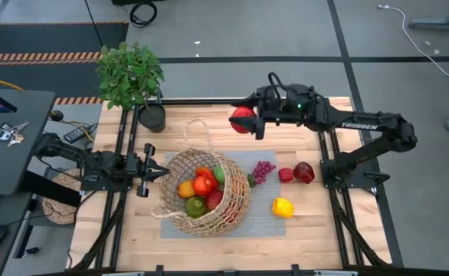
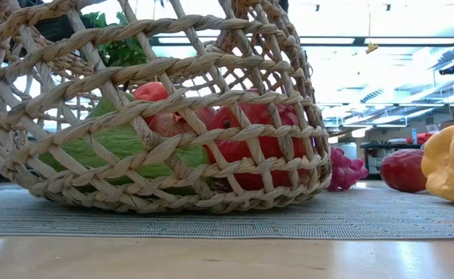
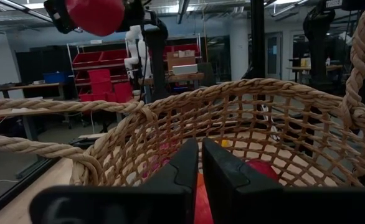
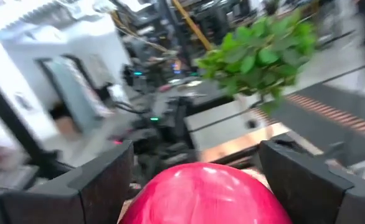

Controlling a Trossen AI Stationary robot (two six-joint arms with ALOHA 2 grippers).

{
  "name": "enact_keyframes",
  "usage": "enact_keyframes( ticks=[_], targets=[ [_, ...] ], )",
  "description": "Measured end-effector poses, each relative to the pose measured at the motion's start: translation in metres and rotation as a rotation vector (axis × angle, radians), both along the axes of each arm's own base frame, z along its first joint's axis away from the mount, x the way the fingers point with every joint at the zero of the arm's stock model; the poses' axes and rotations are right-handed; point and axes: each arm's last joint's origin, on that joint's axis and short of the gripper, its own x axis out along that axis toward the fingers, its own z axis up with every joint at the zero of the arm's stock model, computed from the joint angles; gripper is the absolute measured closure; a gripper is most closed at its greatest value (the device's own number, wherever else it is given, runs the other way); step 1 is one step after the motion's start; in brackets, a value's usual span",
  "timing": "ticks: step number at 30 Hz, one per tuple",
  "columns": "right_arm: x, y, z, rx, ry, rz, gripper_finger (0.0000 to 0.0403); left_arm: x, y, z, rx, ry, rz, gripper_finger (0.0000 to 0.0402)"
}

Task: Build produce basket
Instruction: Put the red apple into the brown basket

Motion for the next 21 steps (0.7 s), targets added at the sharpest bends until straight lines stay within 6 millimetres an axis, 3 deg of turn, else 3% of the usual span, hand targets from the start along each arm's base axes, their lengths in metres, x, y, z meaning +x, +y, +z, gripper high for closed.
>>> enact_keyframes(
  ticks=[21],
  targets=[
    [-0.0001, 0.0008, 0.0027, 0.022, -0.029, 0.059, 0.0055, 0.0000, 0.0000, 0.0000, 0.000, 0.000, 0.000, 0.0370]
  ],
)
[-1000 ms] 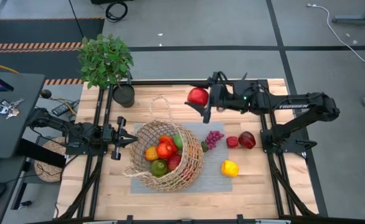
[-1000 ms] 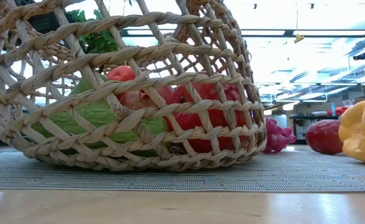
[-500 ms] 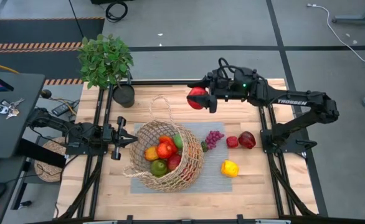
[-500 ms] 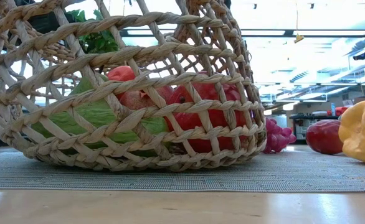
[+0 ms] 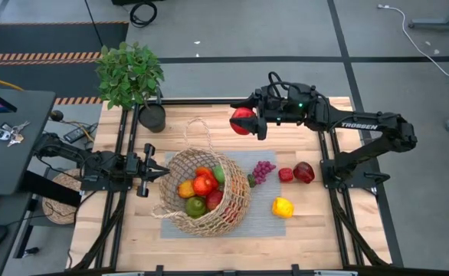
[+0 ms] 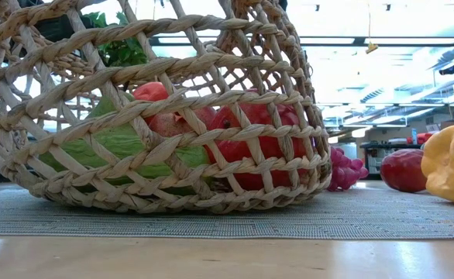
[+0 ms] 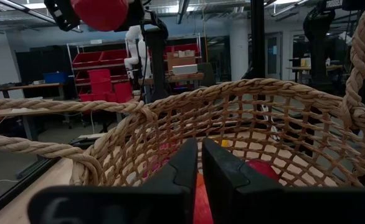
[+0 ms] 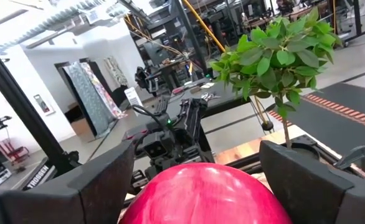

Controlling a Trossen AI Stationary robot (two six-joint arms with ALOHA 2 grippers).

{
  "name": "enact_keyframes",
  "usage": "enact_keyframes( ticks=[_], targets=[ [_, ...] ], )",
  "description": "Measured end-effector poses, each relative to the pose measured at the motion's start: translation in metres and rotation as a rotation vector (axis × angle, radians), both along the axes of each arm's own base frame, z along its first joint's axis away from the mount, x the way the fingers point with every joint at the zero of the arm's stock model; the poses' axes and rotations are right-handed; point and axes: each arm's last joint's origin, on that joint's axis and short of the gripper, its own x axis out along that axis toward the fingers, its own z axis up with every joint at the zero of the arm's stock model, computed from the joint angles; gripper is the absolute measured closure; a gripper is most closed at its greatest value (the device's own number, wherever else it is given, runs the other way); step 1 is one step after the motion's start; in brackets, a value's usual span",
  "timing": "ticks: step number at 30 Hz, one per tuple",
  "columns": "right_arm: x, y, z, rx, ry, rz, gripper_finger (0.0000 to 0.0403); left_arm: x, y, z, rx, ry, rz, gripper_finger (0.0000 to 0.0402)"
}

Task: Build produce basket
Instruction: Put the red apple into the brown basket

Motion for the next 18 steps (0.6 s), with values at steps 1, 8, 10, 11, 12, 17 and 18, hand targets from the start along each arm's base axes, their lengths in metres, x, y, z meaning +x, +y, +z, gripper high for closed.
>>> enact_keyframes(
  ticks=[1, 8, 10, 11, 12, 17, 18],
  targets=[
    [0.000, 0.000, 0.000, -0.010, 0.000, -0.001, 0.0055, 0.000, 0.000, 0.000, 0.000, 0.000, 0.000, 0.0369],
    [0.001, 0.006, 0.000, -0.038, 0.000, 0.019, 0.0055, 0.000, 0.000, 0.000, 0.000, 0.000, 0.000, 0.0369],
    [0.004, 0.011, -0.001, -0.064, 0.003, 0.035, 0.0055, 0.000, 0.000, 0.000, 0.000, 0.000, 0.000, 0.0372],
    [0.007, 0.014, -0.002, -0.073, 0.000, 0.041, 0.0055, 0.000, 0.000, 0.000, 0.000, 0.000, 0.000, 0.0373],
    [0.008, 0.016, -0.004, -0.077, 0.007, 0.046, 0.0055, 0.000, 0.000, 0.000, 0.000, 0.000, 0.000, 0.0374],
    [0.029, 0.028, -0.018, -0.110, 0.054, 0.079, 0.0055, 0.000, 0.000, 0.000, 0.000, -0.001, 0.000, 0.0369],
    [0.035, 0.030, -0.021, -0.114, 0.075, 0.089, 0.0055, 0.000, 0.000, 0.000, 0.001, 0.002, 0.000, 0.0368]
  ],
)
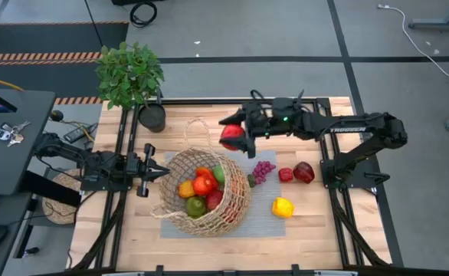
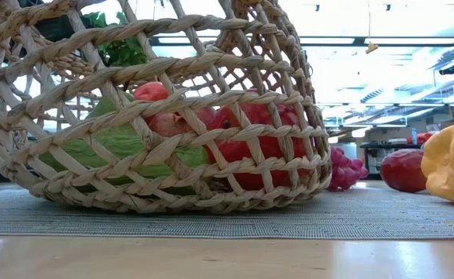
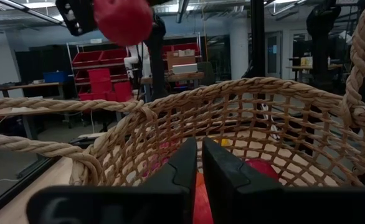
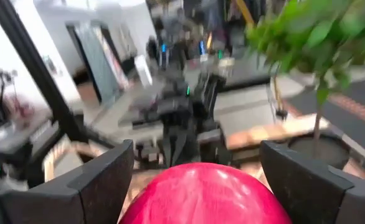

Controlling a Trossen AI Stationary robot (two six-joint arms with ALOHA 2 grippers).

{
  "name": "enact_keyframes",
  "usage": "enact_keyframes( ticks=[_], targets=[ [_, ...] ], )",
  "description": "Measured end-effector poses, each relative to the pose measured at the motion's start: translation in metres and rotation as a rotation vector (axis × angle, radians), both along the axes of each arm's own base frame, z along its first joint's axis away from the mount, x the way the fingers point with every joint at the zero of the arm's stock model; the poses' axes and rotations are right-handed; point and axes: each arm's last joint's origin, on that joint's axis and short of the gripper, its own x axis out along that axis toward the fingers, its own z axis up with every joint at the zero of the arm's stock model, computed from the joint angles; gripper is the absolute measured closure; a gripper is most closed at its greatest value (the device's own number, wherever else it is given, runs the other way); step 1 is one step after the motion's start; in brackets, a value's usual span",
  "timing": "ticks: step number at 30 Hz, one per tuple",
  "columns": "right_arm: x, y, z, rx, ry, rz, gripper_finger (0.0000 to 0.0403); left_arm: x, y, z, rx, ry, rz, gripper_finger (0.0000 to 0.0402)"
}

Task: Build produce basket
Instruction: Put the red apple into the brown basket

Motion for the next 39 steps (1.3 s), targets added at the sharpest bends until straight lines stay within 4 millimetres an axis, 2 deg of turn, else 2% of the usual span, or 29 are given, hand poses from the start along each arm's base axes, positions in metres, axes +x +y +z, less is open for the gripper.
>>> enact_keyframes(
  ticks=[9, 18, 26, 39],
  targets=[
    [0.054, 0.019, -0.005, -0.129, 0.191, 0.087, 0.0055, 0.000, 0.000, 0.000, -0.001, -0.002, 0.000, 0.0372],
    [0.095, 0.030, -0.015, -0.243, 0.258, 0.137, 0.0055, 0.000, 0.000, 0.000, -0.001, -0.001, 0.000, 0.0366],
    [0.113, 0.041, -0.025, -0.320, 0.219, 0.244, 0.0055, 0.000, 0.000, 0.000, -0.001, -0.002, 0.000, 0.0373],
    [0.120, 0.069, -0.040, -0.469, 0.211, 0.343, 0.0055, 0.000, 0.000, 0.000, -0.001, -0.002, 0.000, 0.0367]
  ],
)
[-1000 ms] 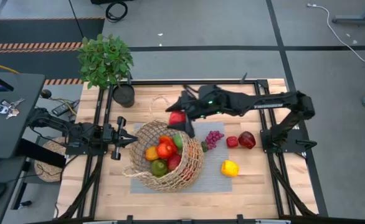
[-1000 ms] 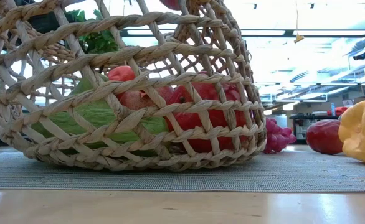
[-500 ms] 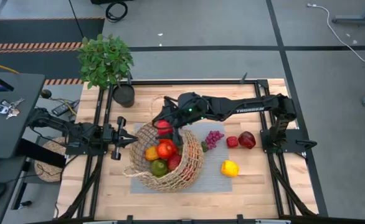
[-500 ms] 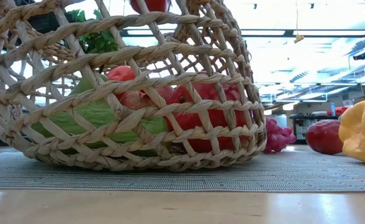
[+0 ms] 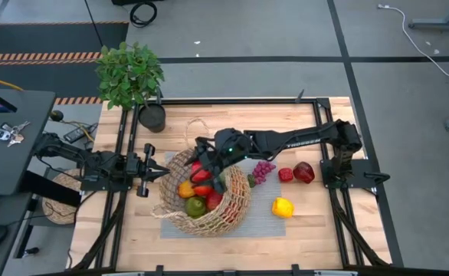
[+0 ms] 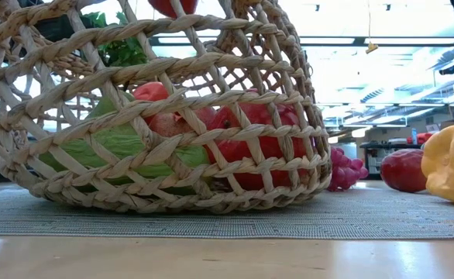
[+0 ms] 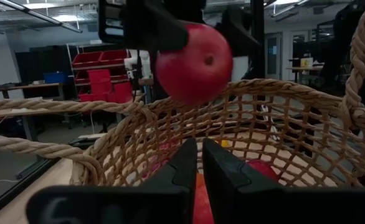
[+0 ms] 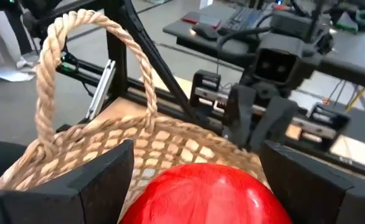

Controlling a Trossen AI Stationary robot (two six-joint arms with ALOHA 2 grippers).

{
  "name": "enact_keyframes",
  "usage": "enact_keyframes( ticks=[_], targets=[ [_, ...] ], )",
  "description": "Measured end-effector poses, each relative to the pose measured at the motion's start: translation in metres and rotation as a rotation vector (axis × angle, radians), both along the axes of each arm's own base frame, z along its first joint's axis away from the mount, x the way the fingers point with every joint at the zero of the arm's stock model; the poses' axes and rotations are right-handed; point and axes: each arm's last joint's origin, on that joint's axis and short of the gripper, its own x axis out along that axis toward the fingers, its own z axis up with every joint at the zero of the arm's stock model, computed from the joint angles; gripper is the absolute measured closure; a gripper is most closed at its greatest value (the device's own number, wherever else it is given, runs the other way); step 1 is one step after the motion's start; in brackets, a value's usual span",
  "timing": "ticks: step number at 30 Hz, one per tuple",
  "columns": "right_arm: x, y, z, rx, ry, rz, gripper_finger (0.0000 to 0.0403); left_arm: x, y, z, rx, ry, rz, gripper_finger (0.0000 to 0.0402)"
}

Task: Build produce basket
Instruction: Put the red apple into the brown basket

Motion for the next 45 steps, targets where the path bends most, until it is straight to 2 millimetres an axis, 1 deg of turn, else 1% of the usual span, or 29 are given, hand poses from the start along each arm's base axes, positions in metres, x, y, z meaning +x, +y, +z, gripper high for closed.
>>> enact_keyframes(
  ticks=[4, 8, 12, 17, 21, 22, 26, 29, 40, 42, 45],
  targets=[
    [0.014, 0.007, -0.018, -0.005, -0.015, 0.016, 0.0055, 0.000, 0.000, 0.000, 0.000, 0.001, 0.000, 0.0373],
    [0.028, 0.016, -0.042, -0.012, -0.017, 0.034, 0.0055, 0.000, 0.000, 0.000, 0.000, 0.000, 0.000, 0.0373],
    [0.035, 0.017, -0.057, -0.023, 0.004, 0.013, 0.0055, 0.000, 0.000, 0.000, 0.000, 0.001, 0.000, 0.0367],
    [0.035, 0.016, -0.057, -0.066, 0.006, -0.032, 0.0055, 0.000, 0.000, 0.000, 0.000, 0.001, 0.000, 0.0367],
    [0.034, 0.026, -0.057, -0.170, -0.027, -0.012, 0.0055, 0.000, 0.000, 0.000, 0.000, 0.000, 0.000, 0.0373],
    [0.034, 0.029, -0.058, -0.202, -0.031, -0.002, 0.0055, 0.000, 0.000, 0.000, 0.000, 0.001, 0.000, 0.0374],
    [0.036, 0.038, -0.081, -0.336, 0.031, 0.070, 0.0055, 0.000, 0.000, 0.000, 0.000, 0.001, 0.000, 0.0371],
    [0.032, 0.040, -0.084, -0.423, 0.060, 0.083, 0.0055, 0.000, 0.000, 0.000, 0.000, 0.001, 0.000, 0.0367],
    [0.032, 0.031, -0.086, -0.423, 0.107, 0.050, 0.0054, 0.000, 0.000, 0.000, 0.000, 0.000, 0.000, 0.0374],
    [0.032, 0.029, -0.086, -0.414, 0.109, 0.047, 0.0047, 0.000, 0.000, 0.000, 0.000, 0.001, 0.000, 0.0372],
    [0.032, 0.028, -0.087, -0.404, 0.117, 0.051, 0.0023, 0.000, 0.000, 0.000, 0.000, 0.001, 0.000, 0.0368]
  ],
)
